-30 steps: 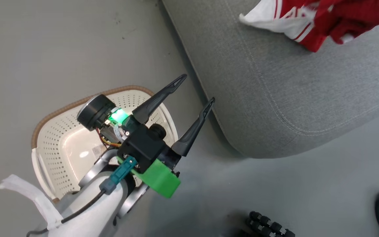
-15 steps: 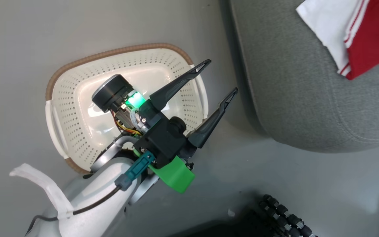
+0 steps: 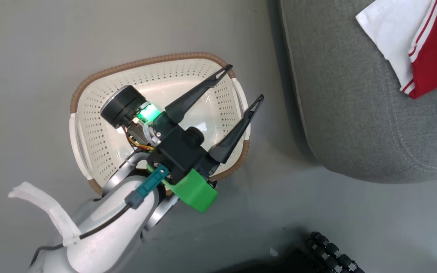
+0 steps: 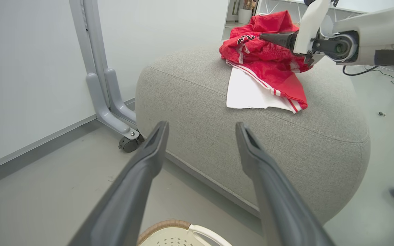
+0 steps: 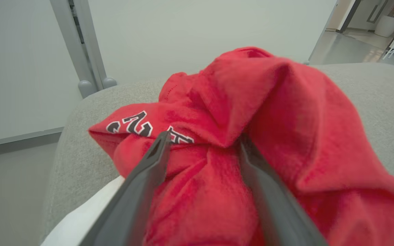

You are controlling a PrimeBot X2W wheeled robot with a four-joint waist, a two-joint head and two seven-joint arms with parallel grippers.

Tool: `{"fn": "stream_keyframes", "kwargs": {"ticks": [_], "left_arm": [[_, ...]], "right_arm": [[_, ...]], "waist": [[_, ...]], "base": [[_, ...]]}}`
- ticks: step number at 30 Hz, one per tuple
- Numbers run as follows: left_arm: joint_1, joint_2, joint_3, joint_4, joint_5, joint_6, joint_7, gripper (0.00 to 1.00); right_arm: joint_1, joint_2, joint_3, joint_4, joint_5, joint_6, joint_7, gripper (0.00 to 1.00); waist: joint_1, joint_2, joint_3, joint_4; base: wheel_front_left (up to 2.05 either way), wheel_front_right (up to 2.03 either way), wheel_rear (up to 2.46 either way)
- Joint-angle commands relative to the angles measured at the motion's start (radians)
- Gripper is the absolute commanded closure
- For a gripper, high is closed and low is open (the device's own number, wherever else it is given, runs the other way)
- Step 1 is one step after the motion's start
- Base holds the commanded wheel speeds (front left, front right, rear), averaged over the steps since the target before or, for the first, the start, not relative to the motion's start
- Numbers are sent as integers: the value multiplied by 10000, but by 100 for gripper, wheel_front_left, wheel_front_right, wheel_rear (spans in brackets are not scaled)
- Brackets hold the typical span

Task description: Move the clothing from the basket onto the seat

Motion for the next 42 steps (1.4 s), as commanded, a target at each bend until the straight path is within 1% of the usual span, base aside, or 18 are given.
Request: {"fn": "stream_keyframes", "kwargs": {"ticks": [1, 4, 11, 15, 17, 20, 23, 29, 34, 39, 42], "left_arm": [[167, 25, 109, 73, -97, 82, -142, 0], [471, -13, 271, 278, -394, 257, -393, 0], [1107, -152, 620, 863, -1061, 378, -1135, 0], [1358, -218, 884, 1249, -1163, 558, -1423, 0], [1494, -308, 1089, 1392, -1253, 712, -1512, 0], [1686, -462, 1495, 1571, -1380, 974, -1614, 0], [1931, -534, 1955, 1666, -1472, 1192, -1644, 0], [2545, -789, 3271, 1458, -1276, 1573, -1650, 0], [3164, -1033, 4335, 1417, -1106, 1600, -1652, 0], [3871, -1185, 5230, 1639, -919, 1455, -1652, 0], [4262, -1342, 5557, 1756, -795, 1312, -1652, 0]], "right_arm": [[434, 181, -148, -260, -120, -10, -26, 0], [1195, 550, -334, -995, -417, -10, -26, 0], [2917, 1455, -511, -2838, -1416, -11, -28, 0], [3832, 1962, -472, -3857, -1856, -11, -30, 0], [4234, 2269, -344, -4345, -1887, -11, -30, 0], [4876, 2527, -134, -5000, -2088, -11, -29, 0], [5326, 2653, 85, -5420, -2082, -11, -29, 0], [6154, 2936, 482, -6256, -2373, -11, 149, 0], [6747, 3089, 710, -6923, -2538, -11, 506, 0], [7308, 3227, 786, -7331, -2678, -11, 848, 0], [7610, 3269, 834, -7471, -2710, -11, 976, 0]], "waist": [[-1, -1, -426, -30], [-1, -1, -879, -29], [-1, -1, -1913, 149], [-1, -1, -2406, 417], [-1, -1, -2623, 589], [-1, -1, -2924, 886], [-1, -1, -3201, 1138], [-1, -1, -3658, 1619], [-1, -1, -4045, 2011], [-1, -1, -4496, 2255], [-1, -1, -4760, 2312]], "base": [[0, 0, 0], [0, 0, 0], [0, 0, 0], [0, 0, 0], [0, 0, 0], [0, 0, 0], [0, 0, 0], [0, 0, 0], [0, 0, 0], [0, 0, 0], [0, 0, 0]]}}
